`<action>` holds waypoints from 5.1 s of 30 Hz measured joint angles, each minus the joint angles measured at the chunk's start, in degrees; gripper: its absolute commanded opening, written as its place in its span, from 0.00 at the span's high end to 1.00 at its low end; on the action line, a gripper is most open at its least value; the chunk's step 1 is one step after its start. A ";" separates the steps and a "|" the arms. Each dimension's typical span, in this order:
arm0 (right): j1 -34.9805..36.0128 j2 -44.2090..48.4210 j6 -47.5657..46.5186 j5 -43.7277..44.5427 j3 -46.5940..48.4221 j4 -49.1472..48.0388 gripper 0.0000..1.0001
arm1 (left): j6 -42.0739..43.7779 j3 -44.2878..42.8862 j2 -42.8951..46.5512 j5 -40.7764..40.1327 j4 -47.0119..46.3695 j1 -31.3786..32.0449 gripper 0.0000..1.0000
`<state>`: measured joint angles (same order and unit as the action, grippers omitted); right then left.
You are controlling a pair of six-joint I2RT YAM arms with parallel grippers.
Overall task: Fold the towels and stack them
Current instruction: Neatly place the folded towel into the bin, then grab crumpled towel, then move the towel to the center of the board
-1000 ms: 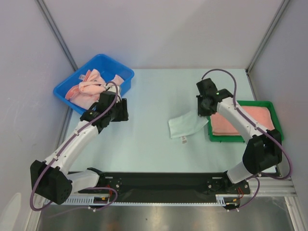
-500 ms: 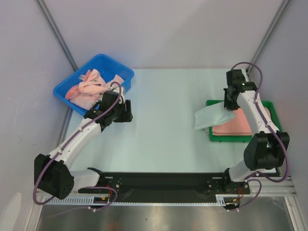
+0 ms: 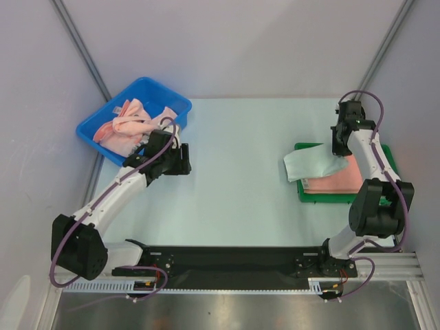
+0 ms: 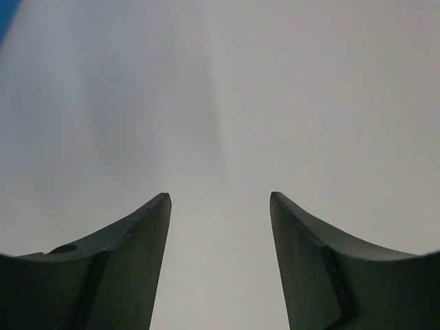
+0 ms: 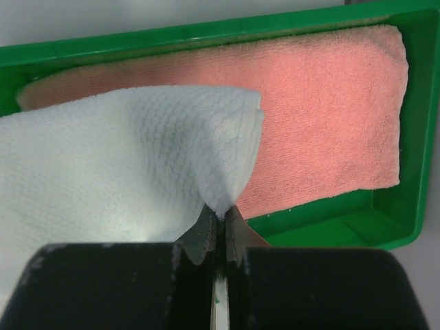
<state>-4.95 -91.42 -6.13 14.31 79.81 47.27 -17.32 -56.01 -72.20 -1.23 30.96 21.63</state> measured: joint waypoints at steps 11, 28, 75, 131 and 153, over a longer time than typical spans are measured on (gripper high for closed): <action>-2.40 0.61 -1.53 0.83 -7.52 -8.15 1.00 | 0.96 -0.04 -2.62 2.89 -0.02 -0.02 0.33; -6.08 0.55 -2.10 1.09 -8.85 -12.50 1.00 | 1.51 -0.48 -3.76 5.29 -0.44 -0.96 0.33; 23.37 7.78 19.08 -24.72 -6.16 -22.75 0.00 | -0.92 -53.48 -54.99 -11.41 6.19 -32.96 0.72; 28.35 3.56 27.80 -28.24 -26.40 -26.47 0.55 | 0.44 -7.15 -15.76 17.62 -13.81 12.68 0.60; 2.80 11.19 30.91 -39.87 -24.17 -28.76 0.53 | 30.95 -15.85 -33.22 -8.59 -6.36 46.62 0.51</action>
<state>-2.15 -80.23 24.77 -25.56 55.64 18.50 13.63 -71.85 -105.43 -9.82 24.60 68.25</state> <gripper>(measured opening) 0.469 0.506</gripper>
